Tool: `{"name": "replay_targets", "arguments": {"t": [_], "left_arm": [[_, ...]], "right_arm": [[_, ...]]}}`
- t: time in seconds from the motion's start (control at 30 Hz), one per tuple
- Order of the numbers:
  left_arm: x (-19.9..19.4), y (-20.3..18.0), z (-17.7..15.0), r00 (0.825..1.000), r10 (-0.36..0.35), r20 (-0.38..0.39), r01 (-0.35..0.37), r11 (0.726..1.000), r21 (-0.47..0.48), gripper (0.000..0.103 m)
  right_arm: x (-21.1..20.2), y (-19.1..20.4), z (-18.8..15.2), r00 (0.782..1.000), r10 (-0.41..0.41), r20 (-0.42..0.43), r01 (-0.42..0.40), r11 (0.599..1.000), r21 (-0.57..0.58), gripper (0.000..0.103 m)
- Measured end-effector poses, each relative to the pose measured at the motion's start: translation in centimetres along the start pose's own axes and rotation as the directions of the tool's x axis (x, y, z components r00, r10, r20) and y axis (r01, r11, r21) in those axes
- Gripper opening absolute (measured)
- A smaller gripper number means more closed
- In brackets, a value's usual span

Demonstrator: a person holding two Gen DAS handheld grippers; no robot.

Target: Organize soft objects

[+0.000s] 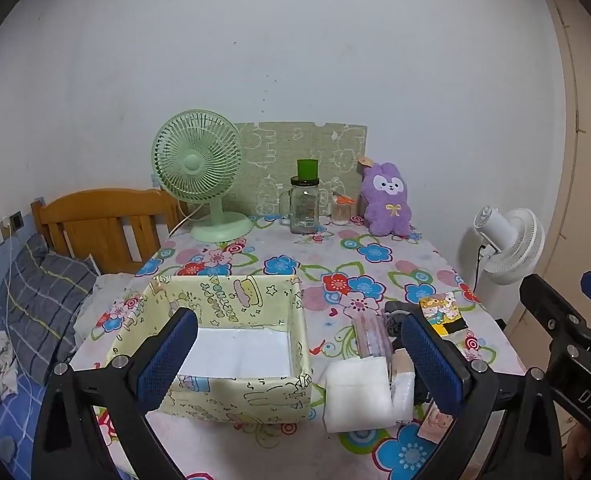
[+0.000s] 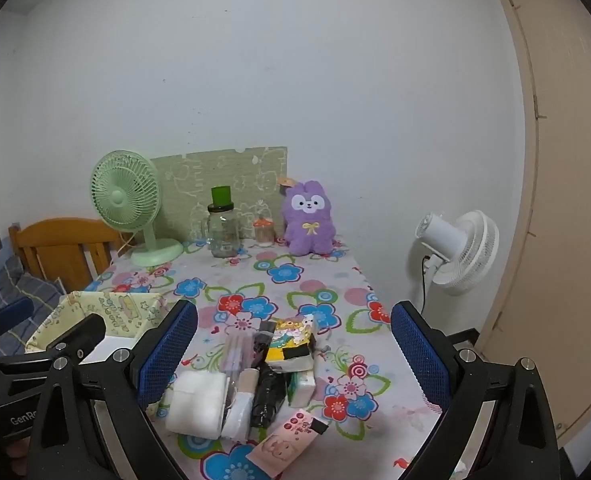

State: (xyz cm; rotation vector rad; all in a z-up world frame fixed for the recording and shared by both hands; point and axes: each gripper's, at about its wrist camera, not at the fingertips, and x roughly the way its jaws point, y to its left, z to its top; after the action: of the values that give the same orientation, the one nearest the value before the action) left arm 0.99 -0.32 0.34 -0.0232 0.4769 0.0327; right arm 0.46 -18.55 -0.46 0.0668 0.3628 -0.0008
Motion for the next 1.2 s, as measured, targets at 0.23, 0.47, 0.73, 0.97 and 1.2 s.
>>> {"name": "replay_targets", "arguments": {"t": [0.23,0.47,0.73,0.97,1.2], "left_arm": [[0.46,-0.57,-0.13,1.000,0.015,-0.003,-0.015,1.000,0.020,0.102],[0.72,-0.21,-0.19,1.000,-0.013,-0.014,0.013,1.000,-0.006,0.102],[0.83,-0.58,-0.18,1.000,0.004,-0.002,-0.004,1.000,0.014,0.102],[0.63,-0.76,-0.39,1.000,0.006,0.008,-0.007,1.000,0.018,0.102],[0.47,-0.75,-0.56,1.000,0.009,0.015,-0.010,1.000,0.019,0.102]], "right_arm": [[0.15,-0.21,0.07,1.000,-0.003,0.000,0.003,1.000,0.002,0.099],[0.30,-0.17,0.19,1.000,0.000,-0.006,0.000,1.000,0.003,0.099],[0.24,-0.24,0.10,1.000,0.000,-0.002,0.000,1.000,0.002,0.099],[0.25,-0.26,0.20,1.000,-0.003,0.000,0.003,1.000,0.007,0.099],[0.19,-0.33,0.27,1.000,-0.002,0.001,0.002,1.000,0.006,0.099]]}}
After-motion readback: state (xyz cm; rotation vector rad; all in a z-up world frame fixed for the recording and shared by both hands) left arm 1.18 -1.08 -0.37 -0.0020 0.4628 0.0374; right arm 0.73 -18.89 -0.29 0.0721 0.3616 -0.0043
